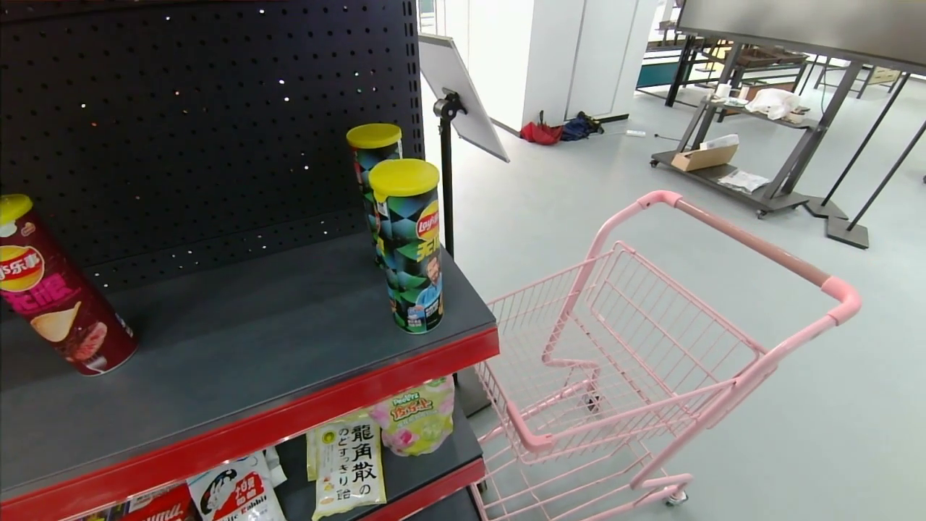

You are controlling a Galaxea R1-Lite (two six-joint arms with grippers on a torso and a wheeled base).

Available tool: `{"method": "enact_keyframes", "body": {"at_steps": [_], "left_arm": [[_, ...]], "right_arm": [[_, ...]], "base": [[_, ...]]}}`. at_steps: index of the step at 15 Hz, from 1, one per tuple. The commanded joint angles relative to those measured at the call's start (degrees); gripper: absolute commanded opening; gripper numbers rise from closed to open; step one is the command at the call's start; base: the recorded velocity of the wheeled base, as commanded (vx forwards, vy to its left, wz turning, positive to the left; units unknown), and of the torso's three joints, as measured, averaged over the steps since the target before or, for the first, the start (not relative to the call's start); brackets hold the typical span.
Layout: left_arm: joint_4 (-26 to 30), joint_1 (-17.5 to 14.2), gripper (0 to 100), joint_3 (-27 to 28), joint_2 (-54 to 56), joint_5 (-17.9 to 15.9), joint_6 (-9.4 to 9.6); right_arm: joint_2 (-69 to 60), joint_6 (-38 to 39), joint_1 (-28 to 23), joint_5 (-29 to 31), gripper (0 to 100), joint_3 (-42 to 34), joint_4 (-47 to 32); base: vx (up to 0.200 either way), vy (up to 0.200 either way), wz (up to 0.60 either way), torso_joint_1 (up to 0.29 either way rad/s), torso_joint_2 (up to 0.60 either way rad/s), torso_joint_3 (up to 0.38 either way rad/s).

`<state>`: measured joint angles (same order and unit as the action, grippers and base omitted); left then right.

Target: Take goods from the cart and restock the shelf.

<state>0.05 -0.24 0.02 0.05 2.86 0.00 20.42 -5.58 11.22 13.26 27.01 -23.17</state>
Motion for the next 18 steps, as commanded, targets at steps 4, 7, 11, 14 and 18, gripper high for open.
{"method": "enact_keyframes", "body": {"at_steps": [4,7,11,14,18], "left_arm": [[0.0,0.0,100,0.0,0.0,0.1,0.00],[0.0,0.0,100,0.0,0.0,0.0,0.00],[0.0,0.0,100,0.0,0.0,0.0,0.00],[0.0,0.0,100,0.0,0.0,0.0,0.00],[0.0,0.0,100,0.0,0.0,0.0,0.00]], "right_arm": [[0.6,0.0,0.0,-0.9,0,-0.4,0.3],[0.9,0.0,0.0,-1.0,0,-0.2,0.4],[0.6,0.0,0.0,-1.0,0,-0.4,0.4],[0.7,0.0,-0.1,-0.6,0,-0.5,0.4],[0.5,0.0,-0.1,-0.7,0,-0.5,0.4]], "base": [[0.000,0.000,0.00,0.160,-0.38,-0.221],[0.000,0.000,0.00,0.158,-0.36,-0.212],[0.000,0.000,0.00,0.151,-0.34,-0.193],[0.000,0.000,0.20,0.030,-0.05,-0.032],[0.000,0.000,0.60,0.005,-0.01,-0.002]]}}
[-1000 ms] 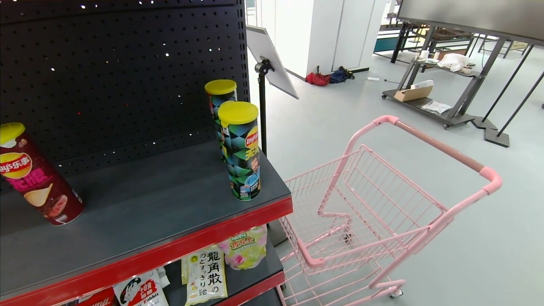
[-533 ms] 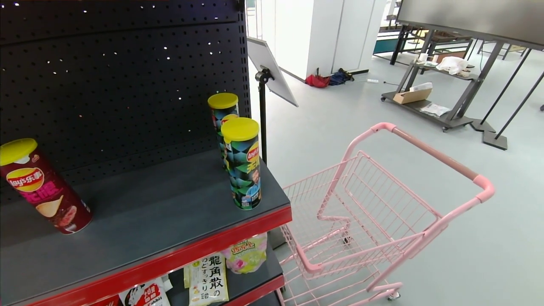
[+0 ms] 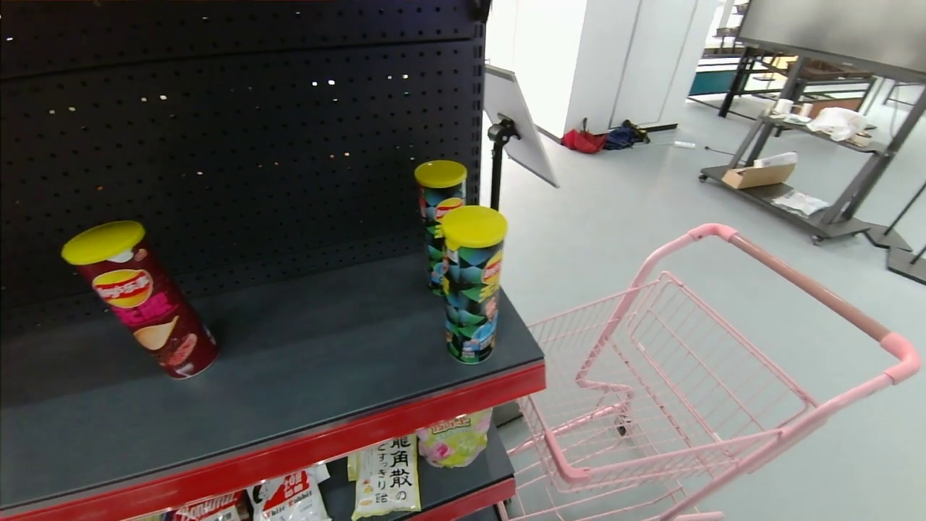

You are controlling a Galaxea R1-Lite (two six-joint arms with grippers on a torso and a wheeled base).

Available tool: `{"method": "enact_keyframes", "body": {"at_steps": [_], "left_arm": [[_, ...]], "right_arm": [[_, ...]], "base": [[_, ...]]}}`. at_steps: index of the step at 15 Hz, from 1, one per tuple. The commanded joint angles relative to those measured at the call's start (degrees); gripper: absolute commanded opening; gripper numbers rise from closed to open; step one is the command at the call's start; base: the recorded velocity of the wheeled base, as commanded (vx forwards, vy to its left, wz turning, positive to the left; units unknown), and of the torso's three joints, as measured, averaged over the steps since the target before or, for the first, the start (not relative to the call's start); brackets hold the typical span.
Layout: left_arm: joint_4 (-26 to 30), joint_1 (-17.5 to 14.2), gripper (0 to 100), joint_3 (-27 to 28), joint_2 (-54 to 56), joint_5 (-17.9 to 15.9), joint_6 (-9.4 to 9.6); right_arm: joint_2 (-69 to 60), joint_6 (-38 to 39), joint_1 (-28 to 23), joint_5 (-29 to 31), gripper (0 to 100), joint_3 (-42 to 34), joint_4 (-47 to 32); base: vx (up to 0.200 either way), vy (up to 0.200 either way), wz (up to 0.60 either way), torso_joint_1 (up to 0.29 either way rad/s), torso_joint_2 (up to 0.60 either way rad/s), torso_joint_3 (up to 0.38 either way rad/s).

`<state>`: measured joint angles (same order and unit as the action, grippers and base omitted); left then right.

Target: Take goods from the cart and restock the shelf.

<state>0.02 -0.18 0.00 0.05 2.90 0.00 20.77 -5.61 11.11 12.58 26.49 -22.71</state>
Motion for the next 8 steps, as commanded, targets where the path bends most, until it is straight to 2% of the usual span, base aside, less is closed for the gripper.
{"method": "enact_keyframes", "body": {"at_steps": [1,4,8], "left_arm": [[0.0,-0.1,100,0.0,0.0,0.1,0.00],[0.0,-0.1,100,0.0,0.0,0.1,0.00],[0.0,-0.1,100,0.0,0.0,0.1,0.00]], "right_arm": [[0.1,0.0,0.1,0.0,0,0.1,-0.1],[-0.2,-0.2,0.1,-0.3,0,-0.3,-0.1],[-5.8,-1.0,0.9,-1.2,0,-3.6,0.9]], "base": [[0.000,0.000,0.60,0.012,0.00,-0.007],[0.000,0.000,0.60,0.004,0.00,0.002],[0.000,0.000,0.00,0.000,0.00,0.000]]}}
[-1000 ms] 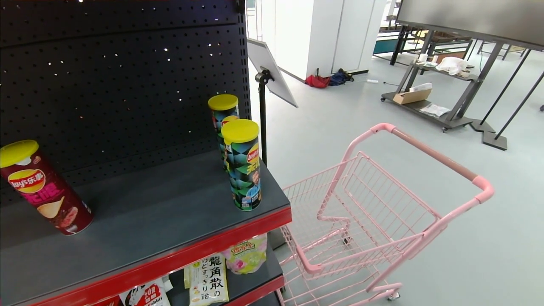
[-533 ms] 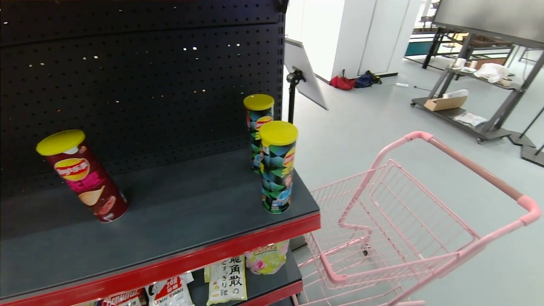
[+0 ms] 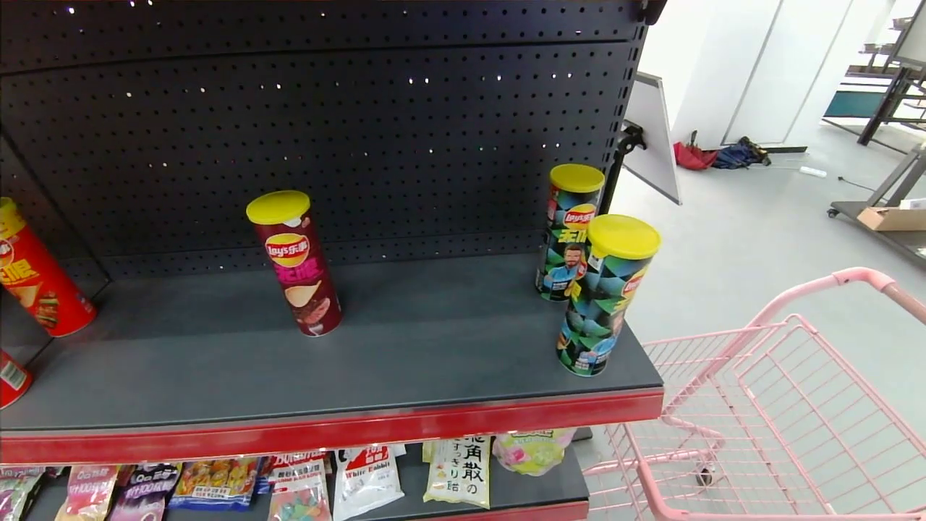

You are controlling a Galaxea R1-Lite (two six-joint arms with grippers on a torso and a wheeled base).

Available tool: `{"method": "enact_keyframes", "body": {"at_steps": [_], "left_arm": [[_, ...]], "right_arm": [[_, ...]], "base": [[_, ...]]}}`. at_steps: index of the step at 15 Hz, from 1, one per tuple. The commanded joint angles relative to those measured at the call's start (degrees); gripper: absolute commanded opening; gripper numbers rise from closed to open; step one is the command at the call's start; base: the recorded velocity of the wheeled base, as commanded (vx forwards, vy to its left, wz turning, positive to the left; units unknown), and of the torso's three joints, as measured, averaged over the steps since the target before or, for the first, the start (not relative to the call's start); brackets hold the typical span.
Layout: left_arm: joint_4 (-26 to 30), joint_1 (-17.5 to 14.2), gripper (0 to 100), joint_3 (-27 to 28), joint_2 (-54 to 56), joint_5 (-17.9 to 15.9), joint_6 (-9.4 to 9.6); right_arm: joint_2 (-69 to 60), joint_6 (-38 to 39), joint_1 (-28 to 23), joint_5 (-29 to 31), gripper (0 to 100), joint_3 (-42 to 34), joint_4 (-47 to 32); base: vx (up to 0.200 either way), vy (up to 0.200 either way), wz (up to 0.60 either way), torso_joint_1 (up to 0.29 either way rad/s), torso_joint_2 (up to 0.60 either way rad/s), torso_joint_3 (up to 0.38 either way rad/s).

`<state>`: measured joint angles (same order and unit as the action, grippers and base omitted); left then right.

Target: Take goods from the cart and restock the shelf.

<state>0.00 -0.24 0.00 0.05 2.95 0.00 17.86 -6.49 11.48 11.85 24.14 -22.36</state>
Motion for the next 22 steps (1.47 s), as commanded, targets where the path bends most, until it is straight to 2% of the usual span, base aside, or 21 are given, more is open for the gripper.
{"method": "enact_keyframes", "body": {"at_steps": [1,3,7,20,21,22], "left_arm": [[0.0,0.0,100,0.0,0.0,0.0,0.00],[0.0,0.0,100,0.0,0.0,0.0,0.00],[0.1,0.0,100,0.0,0.0,0.0,0.09],[0.0,0.0,100,0.0,0.0,0.0,0.09],[0.0,0.0,100,0.1,0.0,0.0,0.09],[0.0,0.0,100,0.0,0.0,0.0,0.09]], "right_arm": [[-4.8,-0.2,1.5,-1.6,0,-2.3,1.3],[-7.1,-0.2,2.1,-1.8,0,-3.5,1.4],[-10.7,-0.3,2.2,-1.6,0,-6.0,1.3],[-10.7,-0.3,2.2,-1.6,0,-6.3,1.3],[-10.7,-0.3,2.2,-1.6,0,-6.3,1.3],[-10.8,-0.4,2.2,-1.7,0,-6.4,1.3]], "base": [[0.000,0.000,0.00,0.000,0.00,0.000],[0.000,0.000,0.00,0.000,0.00,0.000],[0.000,0.200,0.00,-0.004,0.00,0.001],[0.000,0.200,0.00,0.003,0.00,0.001],[-0.200,0.200,0.00,0.002,0.00,-0.002],[0.000,0.000,0.00,0.000,0.00,0.000]]}}
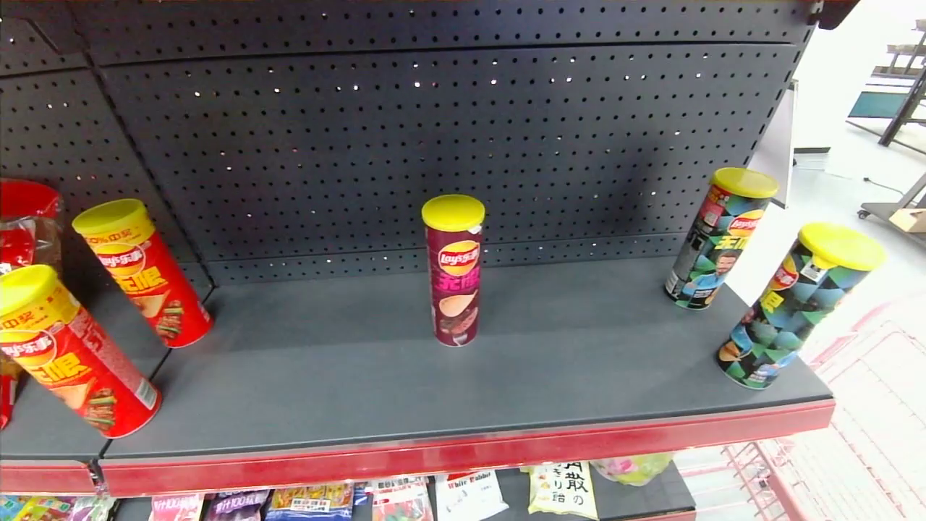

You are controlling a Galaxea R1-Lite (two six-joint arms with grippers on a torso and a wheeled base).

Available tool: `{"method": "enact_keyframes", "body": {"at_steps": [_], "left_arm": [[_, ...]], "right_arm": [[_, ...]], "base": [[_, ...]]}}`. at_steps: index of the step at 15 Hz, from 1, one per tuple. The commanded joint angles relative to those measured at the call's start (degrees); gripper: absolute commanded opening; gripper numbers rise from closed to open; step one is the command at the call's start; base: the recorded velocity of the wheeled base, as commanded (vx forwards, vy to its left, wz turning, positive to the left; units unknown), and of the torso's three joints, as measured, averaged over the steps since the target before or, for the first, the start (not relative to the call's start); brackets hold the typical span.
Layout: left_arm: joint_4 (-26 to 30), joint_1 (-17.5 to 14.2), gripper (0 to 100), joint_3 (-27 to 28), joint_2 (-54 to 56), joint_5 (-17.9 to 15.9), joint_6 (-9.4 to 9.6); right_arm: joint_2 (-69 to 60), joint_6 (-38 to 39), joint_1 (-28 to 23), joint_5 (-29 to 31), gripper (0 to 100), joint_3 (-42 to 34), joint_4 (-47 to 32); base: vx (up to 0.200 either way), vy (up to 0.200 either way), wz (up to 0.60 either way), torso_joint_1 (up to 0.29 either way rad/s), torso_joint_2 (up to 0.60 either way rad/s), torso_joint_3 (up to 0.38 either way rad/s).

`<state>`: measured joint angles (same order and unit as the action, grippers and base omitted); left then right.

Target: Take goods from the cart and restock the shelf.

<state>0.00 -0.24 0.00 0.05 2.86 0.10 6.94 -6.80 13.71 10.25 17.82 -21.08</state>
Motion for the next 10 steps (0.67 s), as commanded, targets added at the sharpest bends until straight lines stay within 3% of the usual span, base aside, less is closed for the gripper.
{"method": "enact_keyframes", "body": {"at_steps": [1,8,10], "left_arm": [[0.0,0.0,100,0.0,0.0,0.0,-0.01],[0.1,0.3,100,0.1,-1.5,-0.1,0.08],[-0.1,0.6,100,0.0,-1.8,-2.9,0.34]], "right_arm": [[0.1,0.0,0.0,-0.1,0,-0.1,0.0],[-1.5,-1.1,0.3,-0.5,0,-1.7,0.2],[-1.5,-2.0,0.3,-0.7,0,-2.0,0.2]], "base": [[0.000,0.000,0.00,0.000,0.00,0.000],[0.000,0.000,0.00,0.000,0.00,0.000],[0.000,0.000,0.00,0.000,0.00,0.000]]}}
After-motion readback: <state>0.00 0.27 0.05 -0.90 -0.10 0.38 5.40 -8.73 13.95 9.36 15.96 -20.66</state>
